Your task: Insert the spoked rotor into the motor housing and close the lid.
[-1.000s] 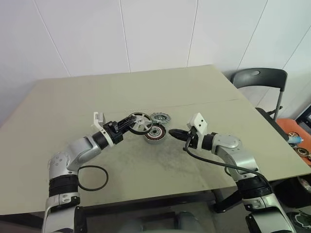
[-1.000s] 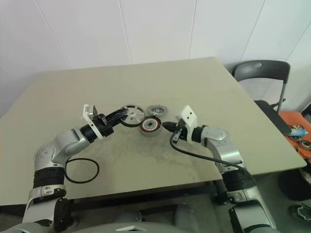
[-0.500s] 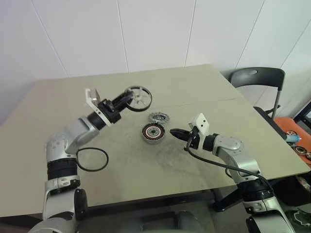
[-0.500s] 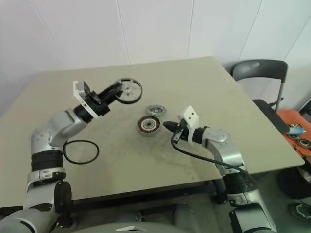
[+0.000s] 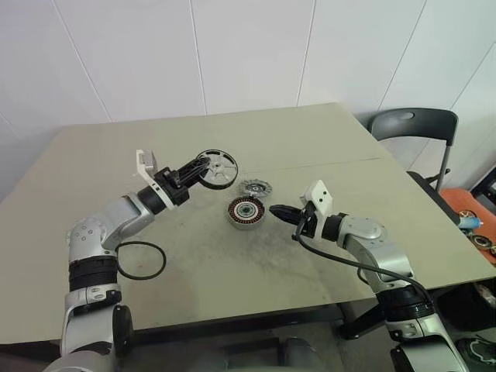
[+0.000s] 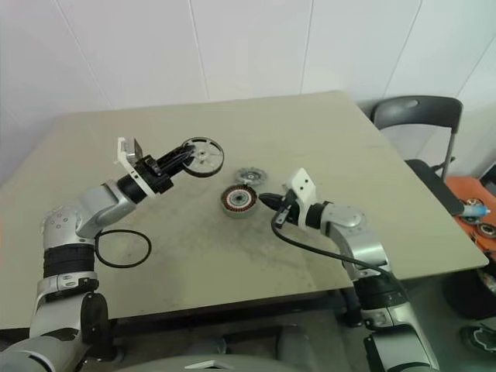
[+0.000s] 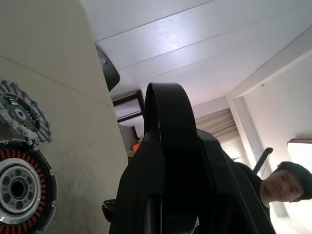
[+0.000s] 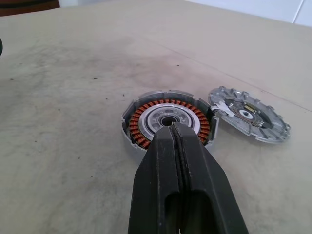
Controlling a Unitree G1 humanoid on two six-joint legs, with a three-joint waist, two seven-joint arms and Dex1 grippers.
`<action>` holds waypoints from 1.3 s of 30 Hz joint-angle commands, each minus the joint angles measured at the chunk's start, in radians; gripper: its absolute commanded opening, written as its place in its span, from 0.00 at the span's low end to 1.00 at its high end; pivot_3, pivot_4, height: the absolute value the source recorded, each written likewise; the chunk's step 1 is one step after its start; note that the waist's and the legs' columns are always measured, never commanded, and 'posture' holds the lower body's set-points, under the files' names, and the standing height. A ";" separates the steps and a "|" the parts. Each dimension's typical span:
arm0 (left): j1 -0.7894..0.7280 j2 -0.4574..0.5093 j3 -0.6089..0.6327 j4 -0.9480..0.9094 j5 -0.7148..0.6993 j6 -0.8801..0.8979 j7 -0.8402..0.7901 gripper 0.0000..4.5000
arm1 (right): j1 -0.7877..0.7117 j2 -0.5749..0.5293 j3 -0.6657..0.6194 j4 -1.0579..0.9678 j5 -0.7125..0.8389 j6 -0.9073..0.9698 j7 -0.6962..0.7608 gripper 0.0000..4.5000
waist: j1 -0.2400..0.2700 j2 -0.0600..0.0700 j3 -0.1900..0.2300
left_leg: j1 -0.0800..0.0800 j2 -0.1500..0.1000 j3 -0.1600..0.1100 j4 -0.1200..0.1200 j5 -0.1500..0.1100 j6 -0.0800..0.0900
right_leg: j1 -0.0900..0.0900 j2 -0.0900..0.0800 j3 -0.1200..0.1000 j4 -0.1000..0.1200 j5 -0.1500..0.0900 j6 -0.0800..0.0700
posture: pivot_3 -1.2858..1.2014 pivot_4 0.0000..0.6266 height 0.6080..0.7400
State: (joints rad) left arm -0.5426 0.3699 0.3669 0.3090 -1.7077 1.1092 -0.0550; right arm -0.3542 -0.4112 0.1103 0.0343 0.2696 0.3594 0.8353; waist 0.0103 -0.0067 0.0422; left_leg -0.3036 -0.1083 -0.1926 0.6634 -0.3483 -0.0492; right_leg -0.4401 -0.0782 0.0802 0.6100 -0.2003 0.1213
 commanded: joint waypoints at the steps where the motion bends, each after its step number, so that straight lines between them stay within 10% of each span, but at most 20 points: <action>1: -0.006 -0.002 -0.002 -0.061 -0.016 0.024 -0.017 0.10 | -0.022 0.008 -0.010 -0.024 0.012 -0.010 -0.003 0.00 | -0.001 0.000 0.000 | 0.000 0.000 0.000 0.000 0.000 0.000 | 0.000 0.000 0.000 0.000 0.000 0.000 | 0.52 0.00 1.00; 21: 0.074 -0.026 -0.015 -0.105 0.160 -0.025 -0.087 0.10 | -0.061 0.029 0.003 0.014 0.007 -0.009 0.005 0.00 | 0.002 0.000 0.000 | 0.000 0.000 0.000 0.000 0.000 0.000 | 0.000 0.000 0.000 0.000 0.000 0.000 | 0.52 0.00 1.00; 35: -0.106 0.139 0.019 0.100 0.516 -0.241 -0.360 0.10 | -0.024 0.020 -0.026 -0.011 0.016 0.005 -0.006 0.00 | 0.000 0.000 0.000 | 0.000 0.000 0.000 0.000 0.000 0.000 | 0.000 0.000 0.000 -0.001 0.000 0.000 | 0.52 0.00 1.00; 39: -0.438 -0.247 -0.132 0.504 0.824 -0.614 -0.335 0.10 | -0.017 0.016 -0.025 -0.017 0.018 0.009 -0.008 0.00 | 0.065 0.000 0.000 | 0.000 -0.001 -0.007 0.000 0.000 0.001 | 0.012 -0.001 -0.011 -0.018 0.008 0.000 | 0.52 0.00 1.00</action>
State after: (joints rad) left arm -0.8835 0.2130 0.3218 0.7039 -0.9880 0.6056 -0.3688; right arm -0.3500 -0.4046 0.0842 0.0631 0.2702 0.3738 0.8270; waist 0.0755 -0.0070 0.0424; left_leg -0.3053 -0.1089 -0.2006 0.6638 -0.3480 -0.0480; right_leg -0.4254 -0.0786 0.0677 0.5845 -0.1874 0.1214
